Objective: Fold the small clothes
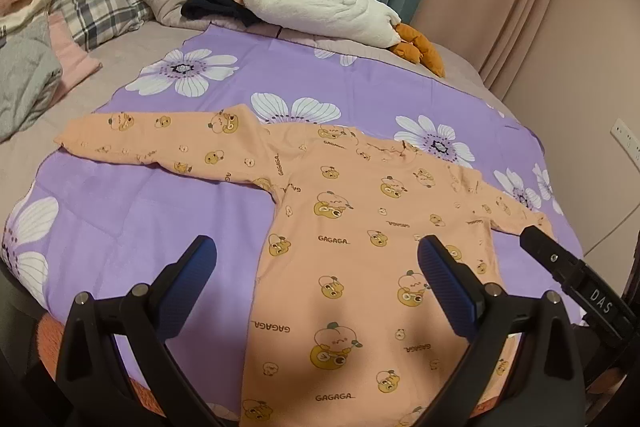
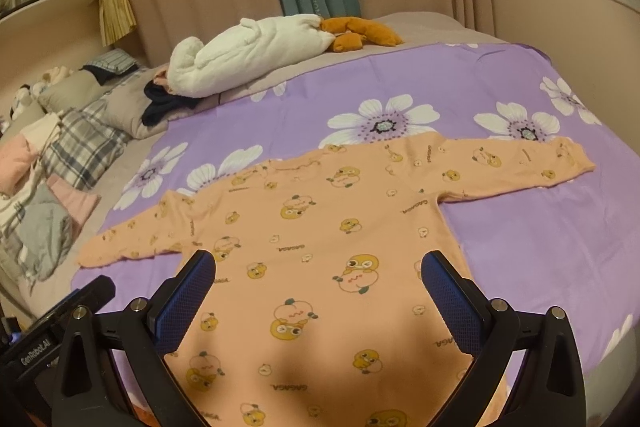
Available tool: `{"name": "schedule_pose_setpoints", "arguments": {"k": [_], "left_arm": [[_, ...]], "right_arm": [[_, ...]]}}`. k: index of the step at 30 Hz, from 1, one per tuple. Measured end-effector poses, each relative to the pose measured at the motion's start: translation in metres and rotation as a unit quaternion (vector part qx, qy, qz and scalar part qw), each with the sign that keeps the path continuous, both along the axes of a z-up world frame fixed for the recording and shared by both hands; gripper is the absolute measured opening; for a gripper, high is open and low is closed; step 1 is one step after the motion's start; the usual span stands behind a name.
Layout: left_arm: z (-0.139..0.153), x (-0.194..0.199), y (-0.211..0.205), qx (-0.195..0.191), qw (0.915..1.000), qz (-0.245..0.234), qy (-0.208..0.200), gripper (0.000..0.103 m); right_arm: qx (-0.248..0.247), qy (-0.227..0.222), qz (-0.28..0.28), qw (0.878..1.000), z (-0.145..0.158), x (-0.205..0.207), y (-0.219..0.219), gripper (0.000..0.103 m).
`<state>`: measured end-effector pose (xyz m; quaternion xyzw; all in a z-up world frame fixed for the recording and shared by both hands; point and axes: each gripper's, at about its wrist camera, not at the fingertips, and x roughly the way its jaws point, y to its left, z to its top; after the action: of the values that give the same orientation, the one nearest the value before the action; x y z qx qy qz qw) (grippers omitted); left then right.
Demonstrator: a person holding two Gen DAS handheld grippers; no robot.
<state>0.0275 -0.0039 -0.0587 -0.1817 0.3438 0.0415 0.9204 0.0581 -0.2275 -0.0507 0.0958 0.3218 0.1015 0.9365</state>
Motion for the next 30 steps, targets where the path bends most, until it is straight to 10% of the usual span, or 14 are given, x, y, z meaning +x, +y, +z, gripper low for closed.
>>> {"name": "schedule_pose_setpoints", "arguments": {"k": [30], "left_arm": [[0.002, -0.009, 0.015, -0.013, 0.9999, -0.001, 0.001, 0.101]], "right_arm": [[0.007, -0.003, 0.002, 1.0, 0.007, -0.002, 0.007, 0.103]]}}
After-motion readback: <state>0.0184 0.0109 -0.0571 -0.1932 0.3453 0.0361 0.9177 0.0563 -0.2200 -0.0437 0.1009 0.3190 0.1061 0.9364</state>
